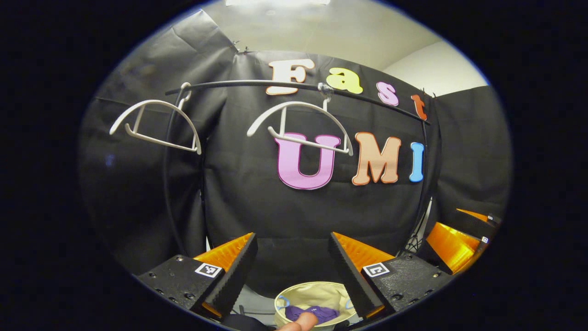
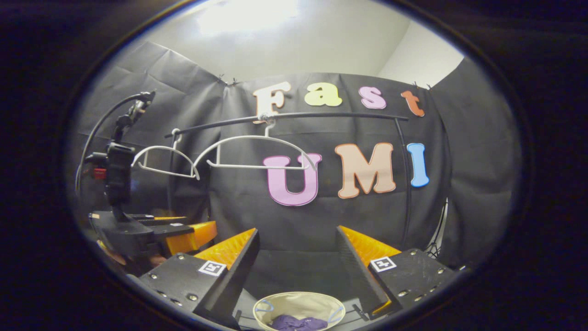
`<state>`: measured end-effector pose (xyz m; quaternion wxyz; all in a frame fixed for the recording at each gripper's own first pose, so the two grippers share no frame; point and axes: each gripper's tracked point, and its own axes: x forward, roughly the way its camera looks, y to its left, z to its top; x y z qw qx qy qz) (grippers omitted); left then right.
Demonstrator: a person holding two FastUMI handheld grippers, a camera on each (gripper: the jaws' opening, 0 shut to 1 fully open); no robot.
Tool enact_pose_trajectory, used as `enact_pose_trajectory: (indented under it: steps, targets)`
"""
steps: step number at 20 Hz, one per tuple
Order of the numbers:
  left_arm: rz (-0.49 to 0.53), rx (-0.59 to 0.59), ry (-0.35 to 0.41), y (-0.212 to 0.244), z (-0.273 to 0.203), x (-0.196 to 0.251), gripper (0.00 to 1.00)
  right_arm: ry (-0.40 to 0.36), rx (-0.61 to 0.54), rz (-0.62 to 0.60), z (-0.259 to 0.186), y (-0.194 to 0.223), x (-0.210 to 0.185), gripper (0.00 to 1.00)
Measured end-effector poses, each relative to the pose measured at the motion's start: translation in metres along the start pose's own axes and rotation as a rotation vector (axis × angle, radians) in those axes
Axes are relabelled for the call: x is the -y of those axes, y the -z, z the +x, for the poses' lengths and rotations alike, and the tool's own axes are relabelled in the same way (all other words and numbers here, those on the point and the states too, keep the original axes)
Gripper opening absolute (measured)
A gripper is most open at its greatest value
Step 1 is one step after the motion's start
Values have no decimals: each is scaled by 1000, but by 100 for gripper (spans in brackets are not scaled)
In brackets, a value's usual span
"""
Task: Grasp the clothes on the hanger with both hands and then place them into the laundry hamper below.
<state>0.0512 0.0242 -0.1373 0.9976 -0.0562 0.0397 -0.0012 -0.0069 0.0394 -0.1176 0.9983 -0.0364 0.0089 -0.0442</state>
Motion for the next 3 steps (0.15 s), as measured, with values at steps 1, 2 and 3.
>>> enact_pose_trajectory:
  steps: [1,2,3]
  targets:
    - [-2,23,-8,-6,-3,3,93,-6,9,6,-6,-4,2,100]
    - [-3,46,-13,-11,-5,6,93,-8,16,13,-11,-7,6,99]
    - [-4,65,-12,-17,-7,11,92,-8,23,20,-15,-10,10,98]
